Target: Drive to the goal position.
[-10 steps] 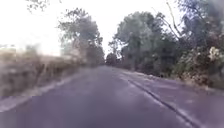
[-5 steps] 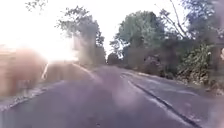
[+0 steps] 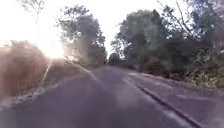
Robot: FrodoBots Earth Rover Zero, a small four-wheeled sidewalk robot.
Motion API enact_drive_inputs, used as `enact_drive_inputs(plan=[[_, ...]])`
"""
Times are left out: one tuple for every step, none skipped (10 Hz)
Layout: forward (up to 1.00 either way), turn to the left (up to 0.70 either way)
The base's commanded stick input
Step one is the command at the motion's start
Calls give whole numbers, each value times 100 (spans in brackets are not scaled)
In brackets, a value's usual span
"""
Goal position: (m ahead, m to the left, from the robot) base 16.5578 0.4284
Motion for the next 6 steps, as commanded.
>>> enact_drive_inputs(plan=[[100,0],[100,0],[100,0],[100,0],[100,0],[100,0]])
